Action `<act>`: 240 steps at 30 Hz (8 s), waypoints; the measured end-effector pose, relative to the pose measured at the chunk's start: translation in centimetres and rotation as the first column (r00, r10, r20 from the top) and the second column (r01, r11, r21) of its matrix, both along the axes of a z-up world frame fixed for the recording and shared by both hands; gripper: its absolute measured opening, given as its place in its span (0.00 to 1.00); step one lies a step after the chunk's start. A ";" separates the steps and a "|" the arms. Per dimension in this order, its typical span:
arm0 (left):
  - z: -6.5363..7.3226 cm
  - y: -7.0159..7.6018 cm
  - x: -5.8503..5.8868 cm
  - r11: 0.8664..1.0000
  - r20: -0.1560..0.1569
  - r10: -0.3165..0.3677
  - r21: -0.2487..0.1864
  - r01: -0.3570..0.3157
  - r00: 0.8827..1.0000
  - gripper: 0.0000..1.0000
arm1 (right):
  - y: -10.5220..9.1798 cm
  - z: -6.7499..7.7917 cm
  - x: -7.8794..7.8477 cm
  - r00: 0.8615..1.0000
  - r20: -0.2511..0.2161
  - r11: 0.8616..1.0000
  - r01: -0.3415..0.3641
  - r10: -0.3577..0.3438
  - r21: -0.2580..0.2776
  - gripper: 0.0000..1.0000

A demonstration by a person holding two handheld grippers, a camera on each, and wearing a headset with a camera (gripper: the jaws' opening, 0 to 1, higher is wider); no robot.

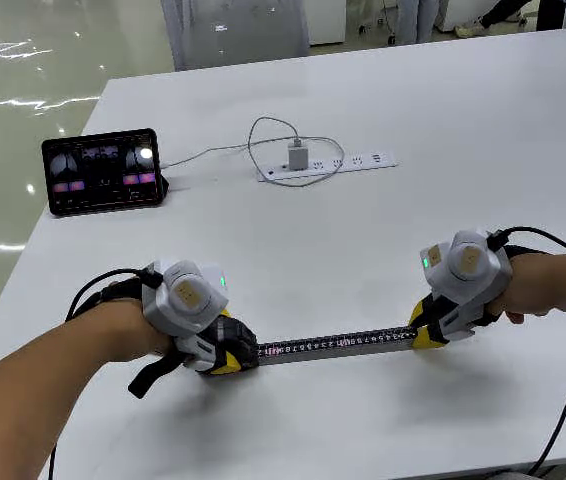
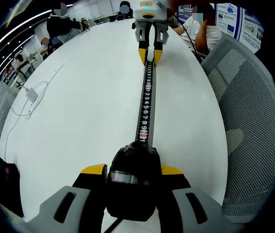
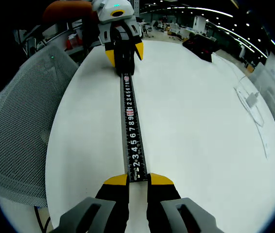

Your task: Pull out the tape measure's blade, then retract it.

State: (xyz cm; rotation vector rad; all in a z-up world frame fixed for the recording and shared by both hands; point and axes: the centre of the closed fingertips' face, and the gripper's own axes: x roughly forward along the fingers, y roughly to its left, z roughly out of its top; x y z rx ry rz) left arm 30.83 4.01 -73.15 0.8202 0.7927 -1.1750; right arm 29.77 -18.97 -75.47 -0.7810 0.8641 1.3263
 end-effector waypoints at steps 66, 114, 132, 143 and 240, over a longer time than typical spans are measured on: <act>0.2 0.0 0.1 1.000 0.004 -0.023 0.004 0.023 1.000 0.36 | -1.5 0.0 0.0 0.996 0.018 0.989 -0.088 0.091 -0.121 0.12; 0.7 3.0 -1.1 0.921 -0.167 0.315 -0.182 -0.344 0.934 0.99 | -2.1 1.4 -0.5 0.966 -0.010 0.965 0.259 -0.259 0.046 0.62; 3.3 5.9 0.2 0.729 -0.155 0.550 -0.390 -0.563 0.820 0.99 | -3.4 2.5 0.0 0.889 -0.019 0.870 0.451 -0.457 0.200 0.88; 3.7 7.3 -0.4 0.721 -0.099 0.578 -0.404 -0.563 0.810 0.99 | -4.0 3.8 -0.7 0.850 0.003 0.817 0.507 -0.528 0.274 0.99; 4.9 3.9 -1.0 0.558 -0.131 0.712 -0.490 -0.669 0.690 0.99 | -5.1 3.8 -6.9 0.885 0.001 0.860 0.451 -0.465 0.240 0.99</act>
